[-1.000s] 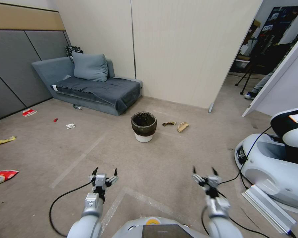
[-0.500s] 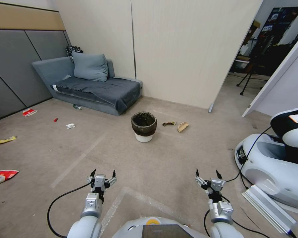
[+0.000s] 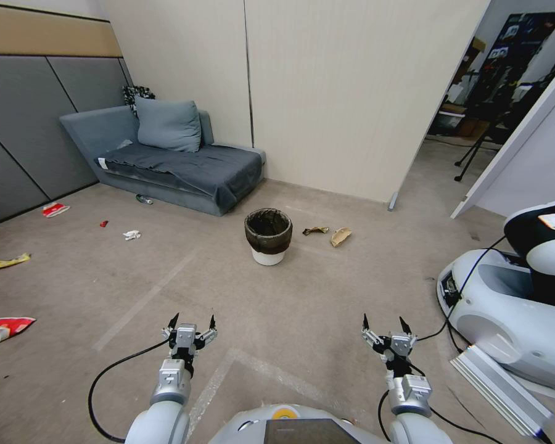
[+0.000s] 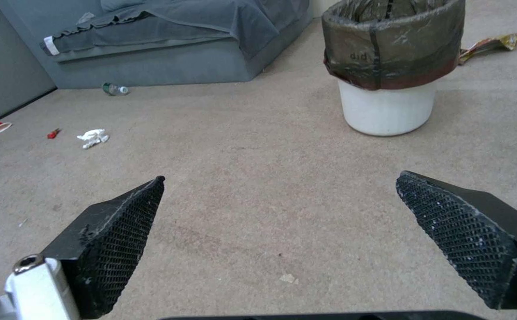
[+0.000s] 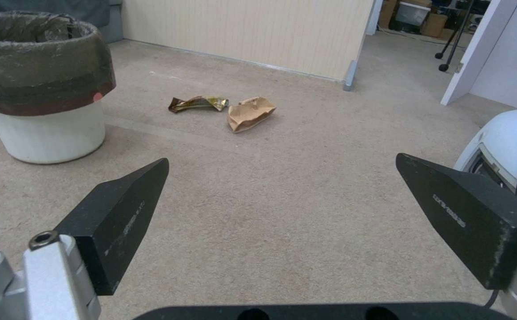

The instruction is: Pick up the trash bin, then pick up the garbage from the floor and place it into the trash bin.

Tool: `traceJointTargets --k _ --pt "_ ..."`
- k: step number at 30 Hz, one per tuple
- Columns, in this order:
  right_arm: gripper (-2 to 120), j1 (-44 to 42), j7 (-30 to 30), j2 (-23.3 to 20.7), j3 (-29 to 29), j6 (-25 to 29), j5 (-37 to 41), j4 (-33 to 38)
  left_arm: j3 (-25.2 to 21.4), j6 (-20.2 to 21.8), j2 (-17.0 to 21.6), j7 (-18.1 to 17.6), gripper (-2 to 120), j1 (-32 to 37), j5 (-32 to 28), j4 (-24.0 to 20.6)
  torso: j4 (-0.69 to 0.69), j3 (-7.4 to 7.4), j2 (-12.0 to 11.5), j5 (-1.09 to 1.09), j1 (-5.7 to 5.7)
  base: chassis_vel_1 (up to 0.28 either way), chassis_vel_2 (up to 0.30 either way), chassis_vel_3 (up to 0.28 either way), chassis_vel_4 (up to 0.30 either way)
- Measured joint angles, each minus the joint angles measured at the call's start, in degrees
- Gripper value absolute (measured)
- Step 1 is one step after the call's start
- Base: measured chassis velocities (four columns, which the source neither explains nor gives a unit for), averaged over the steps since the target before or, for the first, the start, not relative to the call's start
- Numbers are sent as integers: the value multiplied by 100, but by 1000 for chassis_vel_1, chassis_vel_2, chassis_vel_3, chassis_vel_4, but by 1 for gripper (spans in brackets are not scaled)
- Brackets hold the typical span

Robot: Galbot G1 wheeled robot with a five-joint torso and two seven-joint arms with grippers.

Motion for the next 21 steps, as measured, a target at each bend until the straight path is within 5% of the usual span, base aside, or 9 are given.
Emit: traceJointTargets --k 21 --pt "100 37 -5 -3 9 20 -25 8 -10 -9 1 87 100 -55 -40 20 -1 1 -1 -1 0 -69 69 69 -65"
